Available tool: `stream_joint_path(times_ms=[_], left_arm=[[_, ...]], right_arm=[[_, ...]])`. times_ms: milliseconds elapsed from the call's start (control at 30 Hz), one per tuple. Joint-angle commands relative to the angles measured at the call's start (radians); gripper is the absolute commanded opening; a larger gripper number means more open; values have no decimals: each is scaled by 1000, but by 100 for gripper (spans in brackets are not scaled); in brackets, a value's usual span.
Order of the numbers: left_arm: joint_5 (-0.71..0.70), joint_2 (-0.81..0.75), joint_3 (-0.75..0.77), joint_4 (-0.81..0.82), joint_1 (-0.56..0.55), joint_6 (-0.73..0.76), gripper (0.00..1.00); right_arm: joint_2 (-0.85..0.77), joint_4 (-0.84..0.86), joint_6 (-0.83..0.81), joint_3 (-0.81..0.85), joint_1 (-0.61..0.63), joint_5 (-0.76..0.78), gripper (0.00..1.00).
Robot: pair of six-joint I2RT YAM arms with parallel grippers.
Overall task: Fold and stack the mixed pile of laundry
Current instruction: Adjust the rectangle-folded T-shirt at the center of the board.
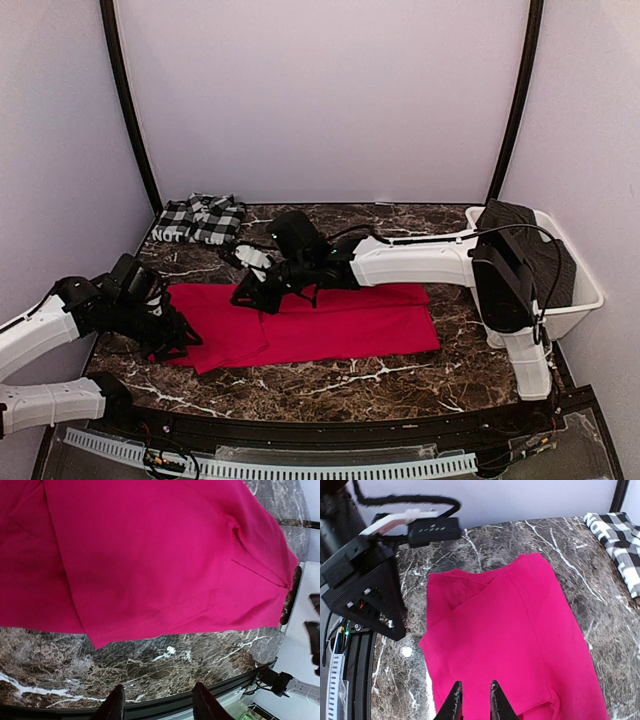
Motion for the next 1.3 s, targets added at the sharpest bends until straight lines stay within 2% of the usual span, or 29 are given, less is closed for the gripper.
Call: stream_joint_path(times_ms=[0, 100, 233, 467, 767, 1100, 1267], left_arm=[[-171, 96, -20, -2, -154, -190, 43], [-218, 194, -23, 32, -263, -280, 42], [-255, 209, -54, 40, -311, -362, 38], [-301, 158, -114, 39, -313, -412, 31], [-380, 208, -143, 117, -311, -407, 23], [-377, 273, -157, 193, -311, -369, 19], [-366, 293, -164, 202, -311, -371, 8]], right_arm=[[-44, 94, 79, -107, -47, -29, 17], [-56, 94, 77, -127, -62, -22, 17], [-71, 97, 69, -155, -76, -17, 17], [-77, 102, 64, -178, -84, -10, 17], [-77, 103, 72, -184, -88, -30, 17], [-73, 97, 69, -186, -88, -20, 16], [-73, 90, 66, -192, -89, -13, 16]])
